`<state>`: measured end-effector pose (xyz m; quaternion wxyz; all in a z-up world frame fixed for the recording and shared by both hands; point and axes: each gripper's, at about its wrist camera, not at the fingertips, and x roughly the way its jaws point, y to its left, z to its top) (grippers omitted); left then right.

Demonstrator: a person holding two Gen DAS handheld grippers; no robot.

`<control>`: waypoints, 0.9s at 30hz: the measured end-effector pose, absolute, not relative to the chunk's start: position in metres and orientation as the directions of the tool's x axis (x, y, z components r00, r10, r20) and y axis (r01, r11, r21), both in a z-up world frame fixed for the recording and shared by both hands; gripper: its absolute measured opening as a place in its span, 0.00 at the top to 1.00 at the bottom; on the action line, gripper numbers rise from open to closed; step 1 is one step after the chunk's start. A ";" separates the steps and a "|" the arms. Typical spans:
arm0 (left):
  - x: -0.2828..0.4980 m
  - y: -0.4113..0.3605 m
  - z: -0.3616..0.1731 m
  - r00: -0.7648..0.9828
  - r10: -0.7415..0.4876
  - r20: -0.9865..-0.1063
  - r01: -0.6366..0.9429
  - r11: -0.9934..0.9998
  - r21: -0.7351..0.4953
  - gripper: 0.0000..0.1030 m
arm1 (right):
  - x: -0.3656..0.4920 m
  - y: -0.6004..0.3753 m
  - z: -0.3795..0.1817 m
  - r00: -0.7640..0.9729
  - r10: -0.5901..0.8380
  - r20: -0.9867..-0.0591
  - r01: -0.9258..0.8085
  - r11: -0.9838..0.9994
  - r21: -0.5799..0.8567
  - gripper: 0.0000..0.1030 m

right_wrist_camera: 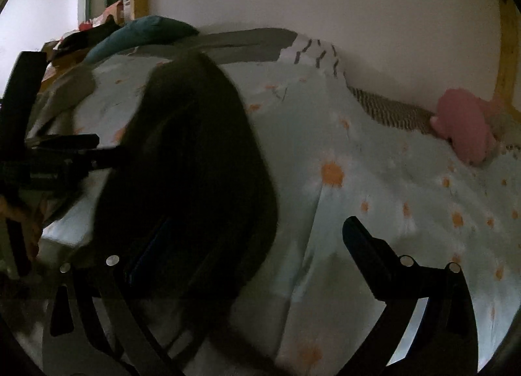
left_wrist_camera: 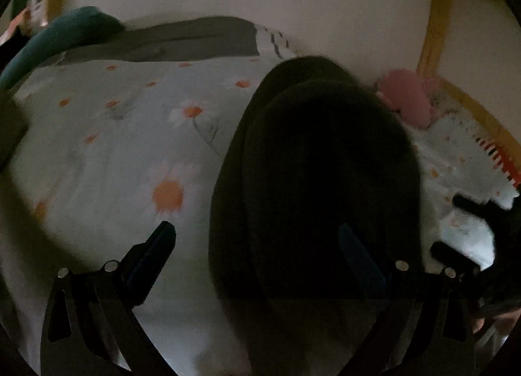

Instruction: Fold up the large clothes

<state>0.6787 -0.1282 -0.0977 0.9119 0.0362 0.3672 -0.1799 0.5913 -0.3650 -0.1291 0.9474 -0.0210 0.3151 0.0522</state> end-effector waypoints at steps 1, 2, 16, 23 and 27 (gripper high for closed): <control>0.694 -0.133 -0.102 0.651 -0.286 -0.703 0.352 0.934 -0.054 0.05 | 0.602 -0.367 -0.128 0.798 0.088 -0.596 -0.111 0.994 -0.003 0.03; 0.705 -0.134 -0.106 0.636 -0.287 -0.717 0.354 0.934 -0.060 0.05 | 0.610 -0.367 -0.127 0.803 0.091 -0.588 -0.113 0.994 -0.001 0.03; 0.700 -0.129 -0.060 0.584 -0.398 -0.708 0.449 0.884 -0.126 0.87 | 0.624 -0.325 -0.102 0.822 0.059 -0.567 -0.164 0.977 -0.136 0.87; 0.646 -0.113 0.002 0.613 -0.450 -0.650 0.489 0.862 -0.135 0.87 | 0.578 -0.316 -0.047 0.855 0.063 -0.514 -0.159 0.977 -0.144 0.89; 0.588 -0.111 0.025 0.638 -0.467 -0.613 0.528 0.844 -0.093 0.87 | 0.530 -0.313 -0.026 0.873 0.096 -0.479 -0.159 0.983 -0.091 0.89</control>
